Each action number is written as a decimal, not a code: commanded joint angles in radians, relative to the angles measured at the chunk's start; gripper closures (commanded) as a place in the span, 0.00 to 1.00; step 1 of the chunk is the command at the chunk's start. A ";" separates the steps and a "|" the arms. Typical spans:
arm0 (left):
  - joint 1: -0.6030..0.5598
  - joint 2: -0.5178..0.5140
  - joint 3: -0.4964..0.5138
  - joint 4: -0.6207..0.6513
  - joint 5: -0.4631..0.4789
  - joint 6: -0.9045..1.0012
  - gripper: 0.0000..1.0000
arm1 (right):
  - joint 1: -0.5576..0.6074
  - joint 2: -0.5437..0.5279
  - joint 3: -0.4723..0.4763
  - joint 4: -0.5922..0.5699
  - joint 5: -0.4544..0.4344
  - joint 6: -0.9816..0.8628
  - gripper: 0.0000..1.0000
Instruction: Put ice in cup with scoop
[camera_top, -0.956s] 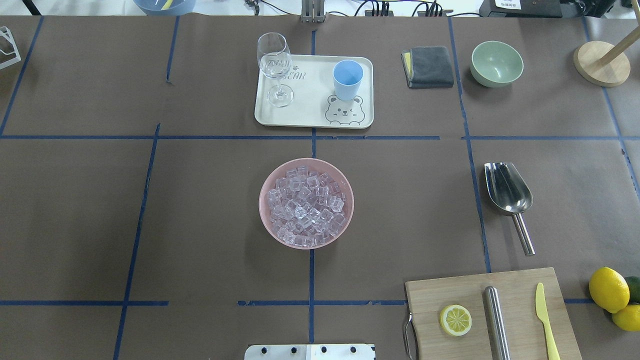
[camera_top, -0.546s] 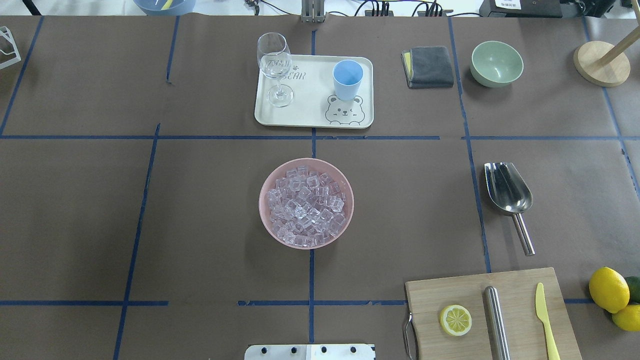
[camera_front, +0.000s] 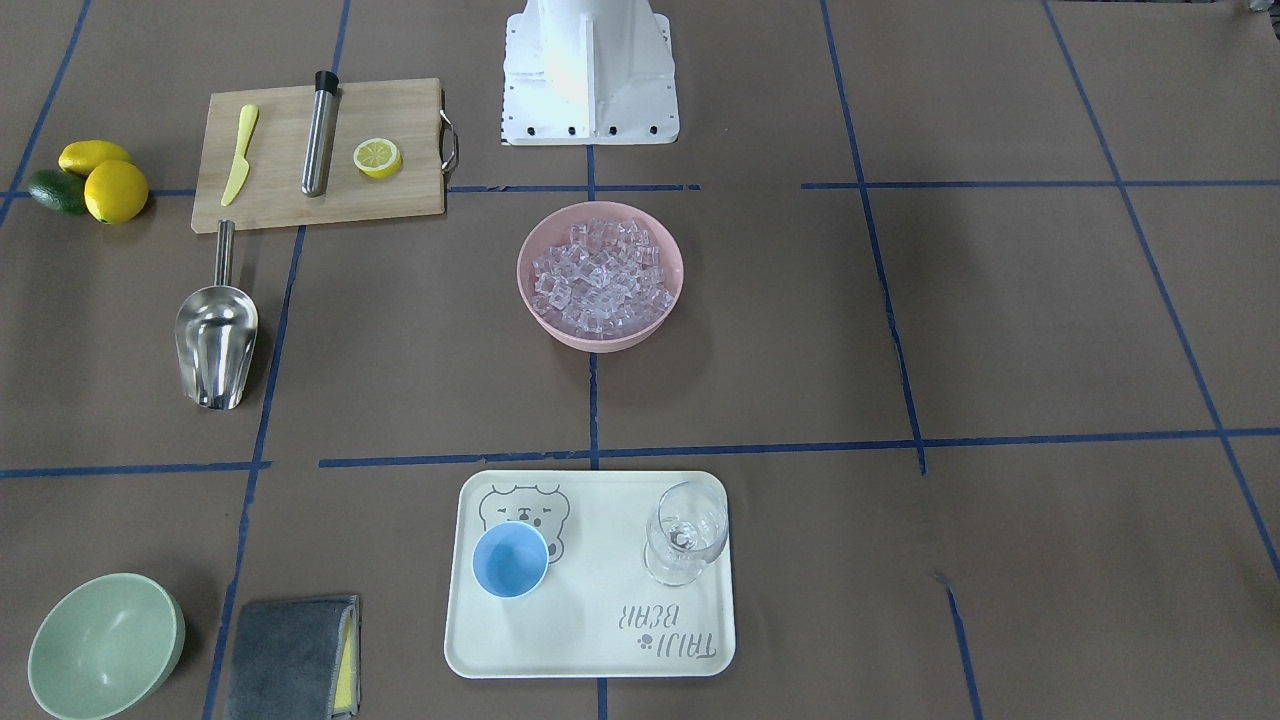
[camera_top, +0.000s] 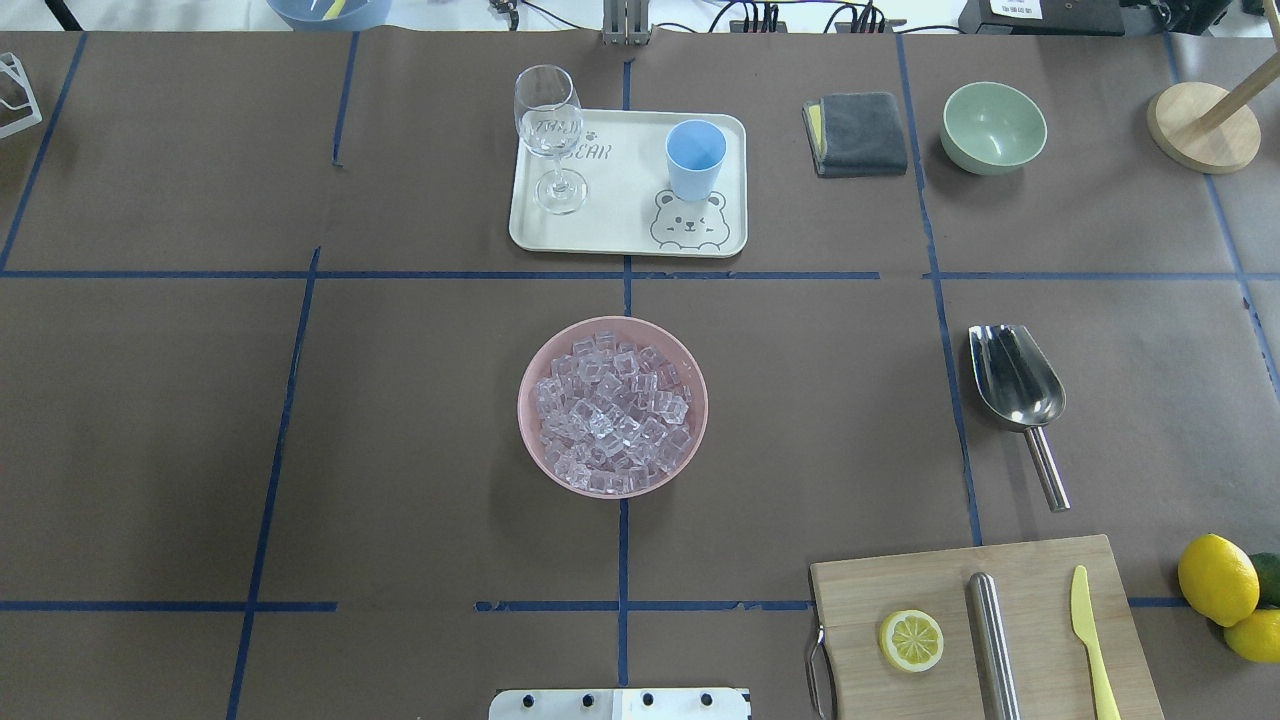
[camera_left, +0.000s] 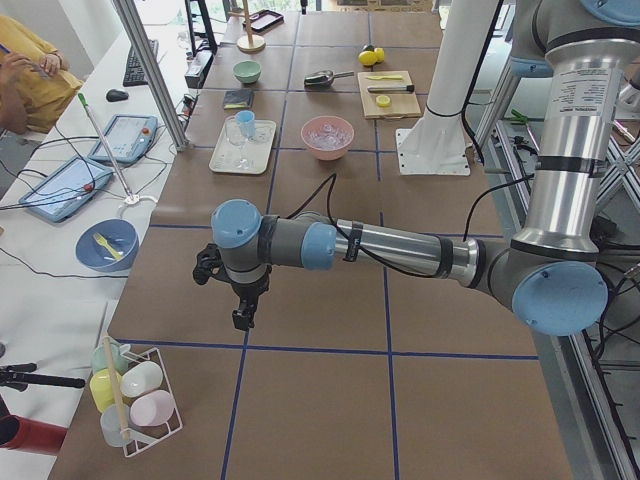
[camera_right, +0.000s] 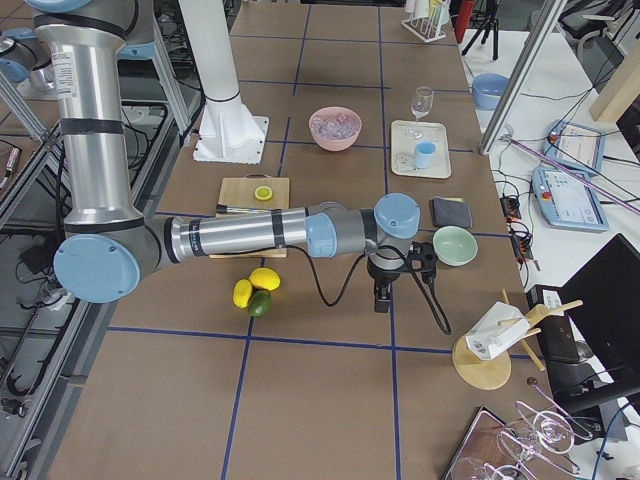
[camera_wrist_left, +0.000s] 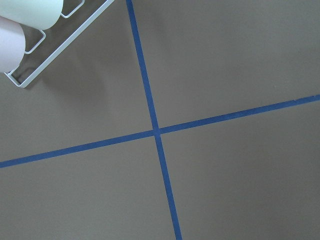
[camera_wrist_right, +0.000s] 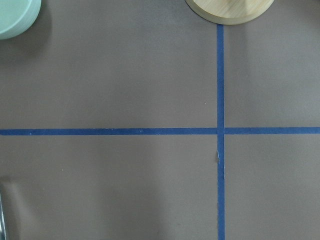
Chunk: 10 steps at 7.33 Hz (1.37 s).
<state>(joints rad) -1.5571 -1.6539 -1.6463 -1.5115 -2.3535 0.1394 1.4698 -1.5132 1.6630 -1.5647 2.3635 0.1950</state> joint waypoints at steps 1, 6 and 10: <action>0.000 -0.001 -0.001 0.001 0.000 0.000 0.00 | -0.009 -0.008 -0.005 0.050 -0.001 0.001 0.00; 0.002 -0.007 -0.047 -0.004 -0.038 0.003 0.00 | -0.051 -0.013 -0.005 0.113 0.002 0.007 0.00; 0.128 -0.004 -0.105 -0.273 -0.136 0.005 0.00 | -0.119 -0.021 0.076 0.118 0.045 0.015 0.00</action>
<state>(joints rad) -1.4892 -1.6597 -1.7437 -1.6663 -2.4781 0.1482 1.3911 -1.5318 1.7051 -1.4471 2.3933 0.2045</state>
